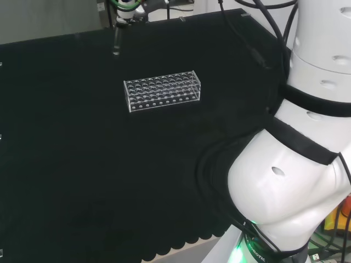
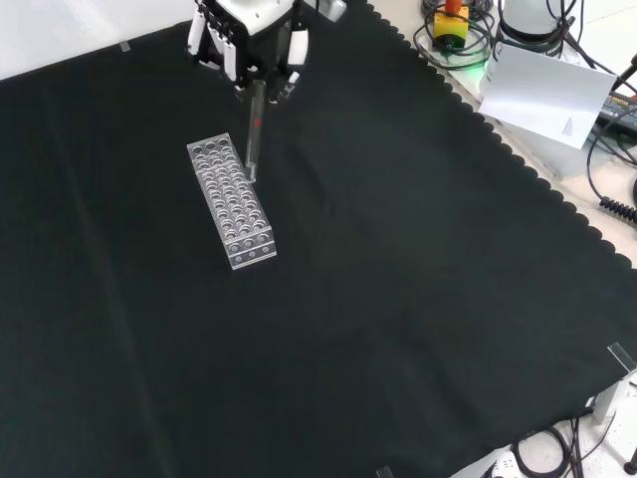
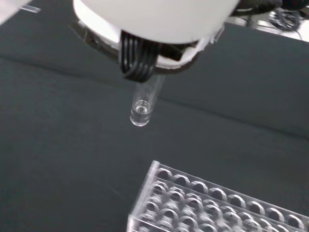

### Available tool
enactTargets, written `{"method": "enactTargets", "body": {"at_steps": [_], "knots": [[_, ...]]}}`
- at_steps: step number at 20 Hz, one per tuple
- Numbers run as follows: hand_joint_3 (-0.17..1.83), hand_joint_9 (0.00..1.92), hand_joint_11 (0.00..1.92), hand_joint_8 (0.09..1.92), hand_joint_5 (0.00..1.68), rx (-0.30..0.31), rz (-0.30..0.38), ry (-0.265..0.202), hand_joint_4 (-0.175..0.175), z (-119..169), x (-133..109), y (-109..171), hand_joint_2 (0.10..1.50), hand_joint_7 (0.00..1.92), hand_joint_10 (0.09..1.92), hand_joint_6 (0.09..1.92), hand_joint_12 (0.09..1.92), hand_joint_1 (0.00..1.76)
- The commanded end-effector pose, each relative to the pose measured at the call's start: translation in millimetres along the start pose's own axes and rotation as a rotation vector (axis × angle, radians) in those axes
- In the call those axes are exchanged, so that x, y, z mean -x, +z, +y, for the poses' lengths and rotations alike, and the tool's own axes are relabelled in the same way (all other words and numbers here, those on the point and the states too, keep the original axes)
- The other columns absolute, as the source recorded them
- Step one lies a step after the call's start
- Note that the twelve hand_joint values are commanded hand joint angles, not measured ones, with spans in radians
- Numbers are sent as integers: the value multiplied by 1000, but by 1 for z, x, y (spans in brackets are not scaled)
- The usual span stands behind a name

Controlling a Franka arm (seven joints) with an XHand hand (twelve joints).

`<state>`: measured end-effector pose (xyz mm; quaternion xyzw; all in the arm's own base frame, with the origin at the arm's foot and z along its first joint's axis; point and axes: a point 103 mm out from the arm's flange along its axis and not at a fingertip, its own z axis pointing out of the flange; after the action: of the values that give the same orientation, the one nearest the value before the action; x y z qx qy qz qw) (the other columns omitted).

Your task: Shake the test tube.

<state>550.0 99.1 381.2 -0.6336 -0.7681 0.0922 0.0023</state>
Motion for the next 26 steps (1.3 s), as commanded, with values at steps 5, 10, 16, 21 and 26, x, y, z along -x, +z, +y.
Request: {"method": "enactTargets", "body": {"at_steps": [5,10,16,21,26], "knots": [[738,1655,923,348,1425,-125,-23,293,-175,-23,109,37,566,1809,382,414,1157,1231],[739,1656,923,348,1425,-160,-54,388,-175,-39,151,44,565,1810,381,415,1157,1231],[740,1655,923,348,1425,-167,-74,443,-175,-51,180,42,565,1810,379,416,1157,1230],[740,1656,922,348,1424,-158,-62,421,-175,-47,173,42,565,1810,377,417,1157,1230],[741,1657,922,348,1424,-139,-46,328,-175,-32,140,39,565,1810,376,418,1157,1230]]}}
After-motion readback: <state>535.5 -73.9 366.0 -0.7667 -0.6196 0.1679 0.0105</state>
